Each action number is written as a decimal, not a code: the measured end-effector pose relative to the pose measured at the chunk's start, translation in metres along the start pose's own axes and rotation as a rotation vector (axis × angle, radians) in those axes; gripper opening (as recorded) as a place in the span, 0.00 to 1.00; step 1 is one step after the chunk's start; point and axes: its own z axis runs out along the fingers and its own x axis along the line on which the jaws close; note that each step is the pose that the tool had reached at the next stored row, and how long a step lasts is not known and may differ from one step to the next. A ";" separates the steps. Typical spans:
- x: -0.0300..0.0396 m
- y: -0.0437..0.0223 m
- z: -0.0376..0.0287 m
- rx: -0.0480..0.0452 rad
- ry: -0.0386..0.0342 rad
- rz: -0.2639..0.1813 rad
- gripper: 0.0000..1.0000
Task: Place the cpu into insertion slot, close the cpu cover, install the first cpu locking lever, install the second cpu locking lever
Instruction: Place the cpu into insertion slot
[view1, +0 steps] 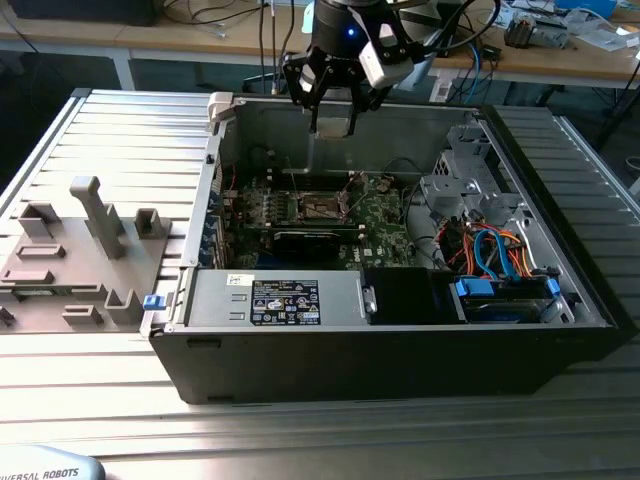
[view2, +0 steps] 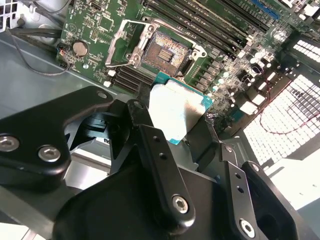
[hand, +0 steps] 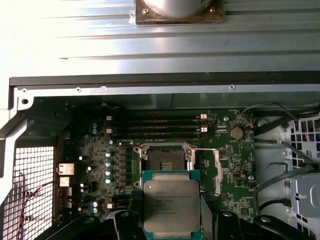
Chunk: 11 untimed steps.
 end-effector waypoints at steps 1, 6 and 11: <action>0.0000 0.0000 0.0001 0.0000 0.0000 0.000 0.54; 0.0000 0.0000 0.0005 -0.0002 -0.0003 0.003 0.54; 0.0000 -0.0001 0.0009 -0.0003 -0.0013 0.015 0.54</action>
